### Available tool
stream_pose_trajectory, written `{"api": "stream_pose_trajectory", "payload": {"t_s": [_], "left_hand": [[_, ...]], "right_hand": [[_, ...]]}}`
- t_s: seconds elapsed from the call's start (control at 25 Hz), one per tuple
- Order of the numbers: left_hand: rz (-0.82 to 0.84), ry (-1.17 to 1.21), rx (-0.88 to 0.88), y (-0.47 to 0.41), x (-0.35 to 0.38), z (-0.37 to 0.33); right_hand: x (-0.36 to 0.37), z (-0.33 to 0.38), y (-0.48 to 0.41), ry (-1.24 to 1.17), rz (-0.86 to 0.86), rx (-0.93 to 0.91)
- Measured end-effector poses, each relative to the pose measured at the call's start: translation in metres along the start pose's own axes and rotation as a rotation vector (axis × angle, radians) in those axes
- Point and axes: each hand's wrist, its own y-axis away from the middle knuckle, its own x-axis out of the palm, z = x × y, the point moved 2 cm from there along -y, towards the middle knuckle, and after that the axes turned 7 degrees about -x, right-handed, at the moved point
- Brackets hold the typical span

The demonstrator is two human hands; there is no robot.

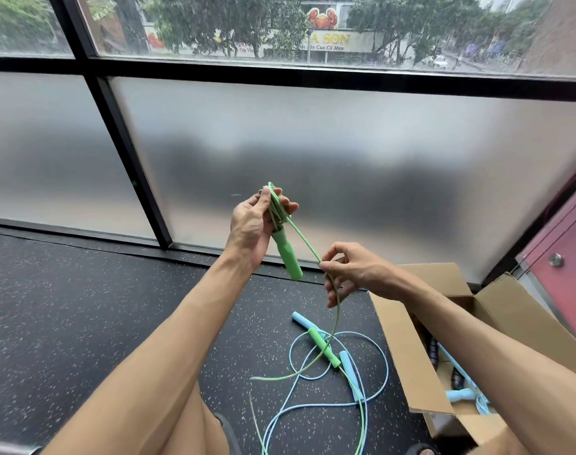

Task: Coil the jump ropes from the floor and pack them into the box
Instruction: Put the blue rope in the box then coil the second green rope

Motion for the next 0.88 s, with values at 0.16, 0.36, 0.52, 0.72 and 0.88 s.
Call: {"api": "stream_pose_trajectory", "payload": {"t_s": [0.16, 0.36, 0.52, 0.72, 0.88], "left_hand": [[-0.169, -0.348, 0.198, -0.003, -0.006, 0.005], [-0.087, -0.924, 0.337, 0.004, 0.002, 0.019], [0.132, -1.26, 0.237, 0.008, 0.007, 0.032], [0.334, -1.338, -0.112, 0.012, 0.012, 0.041], [0.35, -1.167, -0.388, 0.017, 0.015, 0.041]], "right_hand": [[0.006, 0.004, 0.002, 0.044, 0.076, -0.002], [0.011, 0.02, 0.002, 0.126, 0.105, -0.044], [0.003, 0.029, 0.0, 0.153, 0.022, -0.094], [-0.014, 0.032, -0.001, 0.351, -0.079, -0.165], [-0.022, 0.03, -0.002, 0.449, -0.147, -0.18]]}}
